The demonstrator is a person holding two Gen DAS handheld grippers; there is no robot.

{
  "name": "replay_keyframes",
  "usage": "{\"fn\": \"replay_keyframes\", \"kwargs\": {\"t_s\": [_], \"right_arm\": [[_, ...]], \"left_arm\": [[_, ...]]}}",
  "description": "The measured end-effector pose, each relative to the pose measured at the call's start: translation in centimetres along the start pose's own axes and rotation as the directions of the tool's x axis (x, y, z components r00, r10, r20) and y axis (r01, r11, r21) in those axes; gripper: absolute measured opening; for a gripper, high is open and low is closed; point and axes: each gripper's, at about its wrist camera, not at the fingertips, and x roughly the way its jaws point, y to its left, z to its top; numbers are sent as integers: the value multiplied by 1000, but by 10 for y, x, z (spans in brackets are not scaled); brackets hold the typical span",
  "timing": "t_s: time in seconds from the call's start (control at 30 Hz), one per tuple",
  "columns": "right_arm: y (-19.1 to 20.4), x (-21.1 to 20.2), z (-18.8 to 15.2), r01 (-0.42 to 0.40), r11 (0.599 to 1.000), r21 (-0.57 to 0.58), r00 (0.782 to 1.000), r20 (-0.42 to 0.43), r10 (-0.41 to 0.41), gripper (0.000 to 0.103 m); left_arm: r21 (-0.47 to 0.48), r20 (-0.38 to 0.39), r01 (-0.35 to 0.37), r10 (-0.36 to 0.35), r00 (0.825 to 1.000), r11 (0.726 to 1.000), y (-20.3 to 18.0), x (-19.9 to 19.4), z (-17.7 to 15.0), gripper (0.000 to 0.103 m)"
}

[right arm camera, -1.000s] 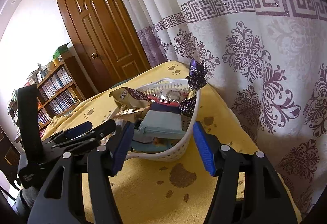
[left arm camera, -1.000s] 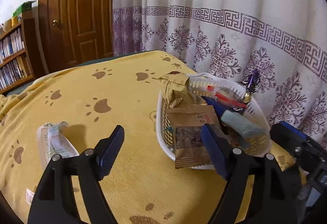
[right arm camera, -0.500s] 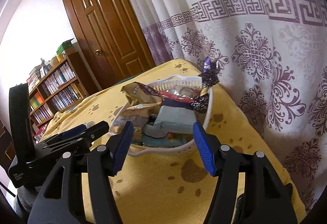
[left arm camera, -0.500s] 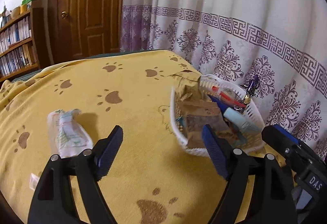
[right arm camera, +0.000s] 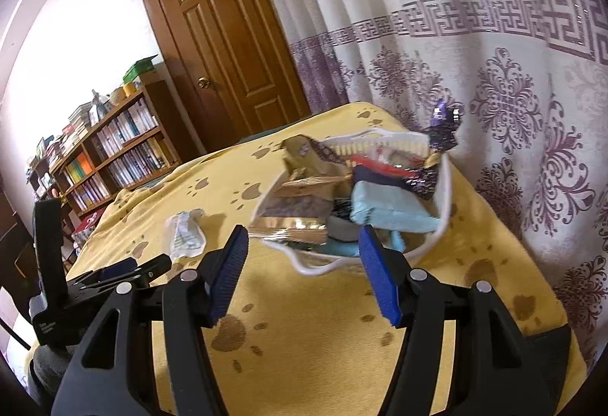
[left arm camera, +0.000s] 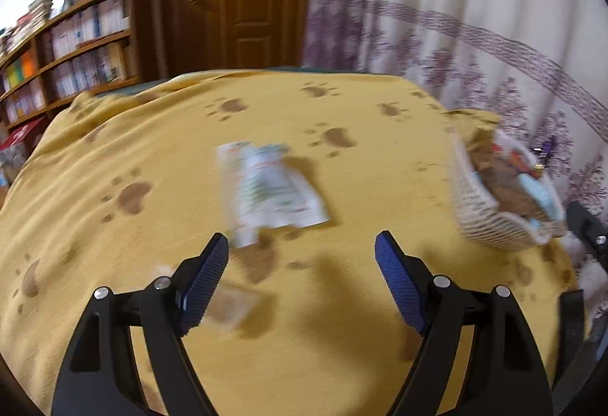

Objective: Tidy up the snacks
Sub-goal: 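Withdraw the left tool and grasp the clear rectangular bar packet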

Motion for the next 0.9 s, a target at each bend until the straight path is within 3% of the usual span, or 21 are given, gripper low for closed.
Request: {"fn": "replay_keyframes", "kwargs": {"t_s": [0.33, 0.9], "right_arm": [[33, 8, -13, -40, 998, -57, 999, -38, 38, 62], [61, 24, -36, -100, 991, -89, 989, -119, 89, 62]], "left_arm": [[-100, -64, -154, 148, 987, 983, 64, 10, -21, 79], [-122, -95, -152, 141, 985, 981, 93, -4, -43, 87]]}}
